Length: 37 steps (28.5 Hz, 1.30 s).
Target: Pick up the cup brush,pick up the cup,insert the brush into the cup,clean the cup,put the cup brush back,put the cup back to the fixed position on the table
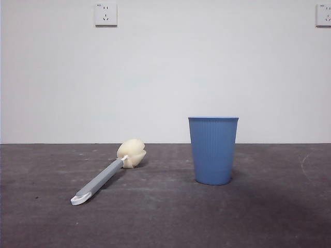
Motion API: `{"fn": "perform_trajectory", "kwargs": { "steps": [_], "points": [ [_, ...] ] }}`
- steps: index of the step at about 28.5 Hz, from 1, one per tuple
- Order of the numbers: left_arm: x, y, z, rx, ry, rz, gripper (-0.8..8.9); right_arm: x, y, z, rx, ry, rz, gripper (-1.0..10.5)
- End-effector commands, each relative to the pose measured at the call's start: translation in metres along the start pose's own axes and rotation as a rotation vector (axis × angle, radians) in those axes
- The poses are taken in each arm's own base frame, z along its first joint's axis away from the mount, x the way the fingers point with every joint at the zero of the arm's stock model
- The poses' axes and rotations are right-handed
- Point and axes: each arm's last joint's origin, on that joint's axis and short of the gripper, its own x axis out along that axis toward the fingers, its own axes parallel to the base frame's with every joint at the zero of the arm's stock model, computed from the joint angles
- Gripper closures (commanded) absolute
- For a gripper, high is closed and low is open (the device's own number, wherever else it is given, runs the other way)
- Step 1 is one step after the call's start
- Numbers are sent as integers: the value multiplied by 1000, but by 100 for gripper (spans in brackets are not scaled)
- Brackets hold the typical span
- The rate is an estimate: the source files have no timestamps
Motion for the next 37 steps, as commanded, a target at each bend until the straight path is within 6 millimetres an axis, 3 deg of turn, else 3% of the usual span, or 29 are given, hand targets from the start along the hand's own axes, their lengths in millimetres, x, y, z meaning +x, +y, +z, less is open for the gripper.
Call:
{"fn": "perform_trajectory", "kwargs": {
  "steps": [1, 10, 19, 24, 30, 32, 33, 35, 36, 37],
  "points": [
    [-6, -4, 13, -25, 23, 1, 821, 3, 4, 14, 24, 41, 38, 958],
    [-14, -21, 56, -68, 259, -134, 821, 17, 22, 65, -53, 375, 268, 958],
    [-10, -33, 91, -38, 486, -291, 821, 15, 34, 114, -110, 631, 327, 957],
    [-10, -35, 101, 16, 616, -299, 821, 11, 38, 126, -106, 722, 330, 957],
    [-9, -35, 102, 61, 712, -311, 819, 11, 37, 123, -87, 777, 327, 945],
    [-9, -35, 102, 62, 708, -312, 808, 11, 37, 123, -88, 774, 327, 865],
    [-9, -35, 102, 62, 709, -312, 743, 11, 37, 123, -87, 773, 327, 748],
    [-9, -35, 102, 54, 710, -309, 357, 11, 37, 123, -76, 775, 321, 495],
    [-9, -35, 102, 55, 710, -311, 220, 11, 37, 123, -59, 778, 314, 398],
    [-9, -36, 102, 57, 711, -315, 216, 11, 37, 123, -40, 781, 307, 369]
  ]
}}
